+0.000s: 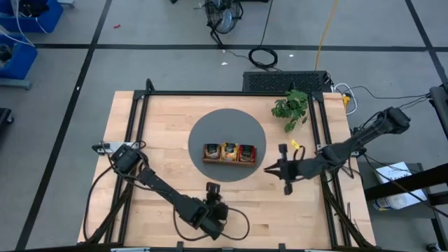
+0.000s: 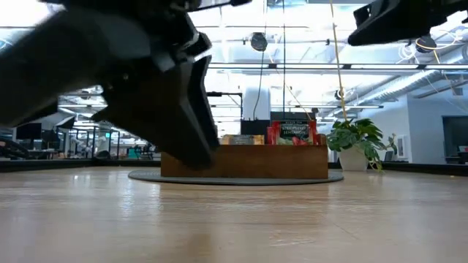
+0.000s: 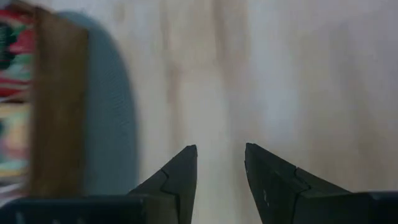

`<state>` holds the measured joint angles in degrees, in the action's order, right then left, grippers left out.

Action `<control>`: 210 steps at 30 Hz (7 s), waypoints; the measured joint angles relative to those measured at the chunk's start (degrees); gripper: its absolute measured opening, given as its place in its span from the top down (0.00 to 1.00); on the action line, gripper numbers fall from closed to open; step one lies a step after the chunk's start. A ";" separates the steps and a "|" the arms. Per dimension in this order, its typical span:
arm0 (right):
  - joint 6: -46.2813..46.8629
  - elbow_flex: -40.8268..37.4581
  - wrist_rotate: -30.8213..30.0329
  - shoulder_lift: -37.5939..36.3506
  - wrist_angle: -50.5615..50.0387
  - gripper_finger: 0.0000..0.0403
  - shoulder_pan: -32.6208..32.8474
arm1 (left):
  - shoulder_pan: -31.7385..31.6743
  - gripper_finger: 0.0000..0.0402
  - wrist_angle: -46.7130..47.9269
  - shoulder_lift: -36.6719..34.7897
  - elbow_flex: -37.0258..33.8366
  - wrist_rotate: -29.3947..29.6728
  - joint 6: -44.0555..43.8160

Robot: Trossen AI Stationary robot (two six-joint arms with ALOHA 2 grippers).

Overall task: Pick & Place Tea
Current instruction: Return to Home Position

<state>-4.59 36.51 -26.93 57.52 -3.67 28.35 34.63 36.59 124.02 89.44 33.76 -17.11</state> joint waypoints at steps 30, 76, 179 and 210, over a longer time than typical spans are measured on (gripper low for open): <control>-4.15 -25.22 16.73 -48.97 9.75 1.00 -7.45 | -4.26 0.99 -22.60 -77.20 -55.59 3.81 10.10; 5.65 -35.46 30.17 -57.40 8.54 1.00 -24.65 | -26.47 1.00 -41.40 -114.94 -88.84 -29.89 17.67; 4.34 -35.65 29.78 -57.34 7.23 1.00 -24.62 | -26.47 0.84 -41.52 -107.53 -88.84 -27.74 12.51; 4.36 -35.65 29.78 -57.34 7.23 1.00 -24.62 | -26.47 0.84 -41.55 -107.53 -88.80 -27.71 12.10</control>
<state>-0.23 0.86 2.86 0.19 3.56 3.73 8.16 -4.95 16.49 0.64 6.04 -5.02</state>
